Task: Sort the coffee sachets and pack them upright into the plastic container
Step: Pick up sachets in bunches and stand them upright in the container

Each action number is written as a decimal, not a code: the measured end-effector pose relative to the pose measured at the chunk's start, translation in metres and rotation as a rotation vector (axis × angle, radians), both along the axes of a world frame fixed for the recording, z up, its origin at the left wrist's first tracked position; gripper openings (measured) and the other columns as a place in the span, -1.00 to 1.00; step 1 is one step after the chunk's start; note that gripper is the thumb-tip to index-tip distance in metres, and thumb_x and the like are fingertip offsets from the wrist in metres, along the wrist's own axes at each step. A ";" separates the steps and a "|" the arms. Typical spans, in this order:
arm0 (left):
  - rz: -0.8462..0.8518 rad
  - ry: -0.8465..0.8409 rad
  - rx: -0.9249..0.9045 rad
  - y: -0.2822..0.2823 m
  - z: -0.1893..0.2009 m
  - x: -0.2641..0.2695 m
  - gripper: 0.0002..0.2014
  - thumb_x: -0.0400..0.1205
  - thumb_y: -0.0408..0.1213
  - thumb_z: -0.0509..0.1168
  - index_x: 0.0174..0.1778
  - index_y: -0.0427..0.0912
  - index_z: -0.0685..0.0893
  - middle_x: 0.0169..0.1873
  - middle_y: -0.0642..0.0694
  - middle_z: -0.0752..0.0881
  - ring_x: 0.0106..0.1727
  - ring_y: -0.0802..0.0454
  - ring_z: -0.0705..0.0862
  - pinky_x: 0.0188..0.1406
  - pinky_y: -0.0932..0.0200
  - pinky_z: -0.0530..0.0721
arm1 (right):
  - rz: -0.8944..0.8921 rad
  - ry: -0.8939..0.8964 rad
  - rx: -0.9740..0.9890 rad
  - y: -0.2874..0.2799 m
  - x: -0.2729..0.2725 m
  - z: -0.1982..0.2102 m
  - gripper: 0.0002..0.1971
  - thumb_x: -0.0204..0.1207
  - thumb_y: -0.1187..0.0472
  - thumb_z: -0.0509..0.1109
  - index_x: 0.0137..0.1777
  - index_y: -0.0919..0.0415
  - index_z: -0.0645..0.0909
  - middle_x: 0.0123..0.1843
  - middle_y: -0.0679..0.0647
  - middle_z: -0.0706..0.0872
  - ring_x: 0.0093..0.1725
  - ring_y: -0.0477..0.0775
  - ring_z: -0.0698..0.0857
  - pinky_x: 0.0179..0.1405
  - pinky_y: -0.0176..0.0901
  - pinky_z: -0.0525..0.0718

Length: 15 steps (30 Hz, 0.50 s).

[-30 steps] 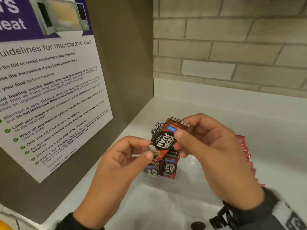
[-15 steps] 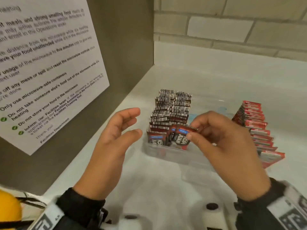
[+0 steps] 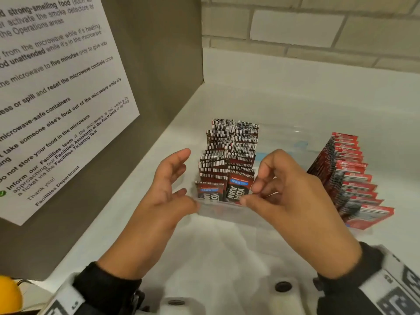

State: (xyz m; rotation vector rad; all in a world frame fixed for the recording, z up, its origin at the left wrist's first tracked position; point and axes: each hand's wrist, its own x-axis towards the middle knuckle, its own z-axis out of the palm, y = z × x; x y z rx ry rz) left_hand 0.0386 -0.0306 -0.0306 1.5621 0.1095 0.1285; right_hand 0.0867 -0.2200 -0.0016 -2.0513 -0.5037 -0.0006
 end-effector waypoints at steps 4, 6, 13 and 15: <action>0.013 -0.015 0.032 0.001 0.009 0.000 -0.25 0.06 -0.10 0.29 0.26 0.42 0.52 0.34 0.38 0.53 0.43 0.46 0.38 0.52 0.03 0.34 | 0.005 -0.002 -0.015 -0.003 0.000 0.002 -0.62 0.30 0.33 0.59 -0.23 0.01 0.39 -0.29 0.01 0.66 -0.35 -0.11 0.68 -0.39 -0.49 0.55; 0.016 -0.048 0.056 0.000 0.013 -0.001 -0.24 0.09 -0.15 0.29 0.28 0.36 0.50 0.35 0.39 0.53 0.45 0.46 0.36 0.51 0.07 0.34 | 0.003 -0.017 -0.019 -0.005 -0.001 0.003 -0.64 0.30 0.31 0.59 -0.23 0.04 0.40 -0.29 0.01 0.67 -0.32 -0.13 0.68 -0.39 -0.52 0.53; 0.109 -0.352 0.121 -0.011 0.039 -0.001 -0.26 0.21 -0.57 0.11 0.10 0.36 0.60 0.25 0.27 0.63 0.40 0.27 0.50 0.23 0.26 0.47 | 0.012 -0.237 0.024 -0.024 -0.013 0.031 -0.87 0.42 0.14 0.42 -0.14 -0.04 0.51 -0.14 -0.18 0.62 -0.16 -0.17 0.66 -0.31 -0.55 0.52; 0.058 -0.434 0.101 -0.020 0.052 -0.003 -0.31 0.25 -0.61 0.10 -0.02 0.32 0.68 0.12 0.16 0.70 0.25 0.20 0.60 0.09 0.33 0.55 | -0.023 -0.274 0.077 -0.038 -0.017 0.043 -0.93 0.43 0.17 0.38 -0.12 0.01 0.55 -0.18 -0.17 0.63 -0.19 -0.18 0.66 -0.31 -0.56 0.52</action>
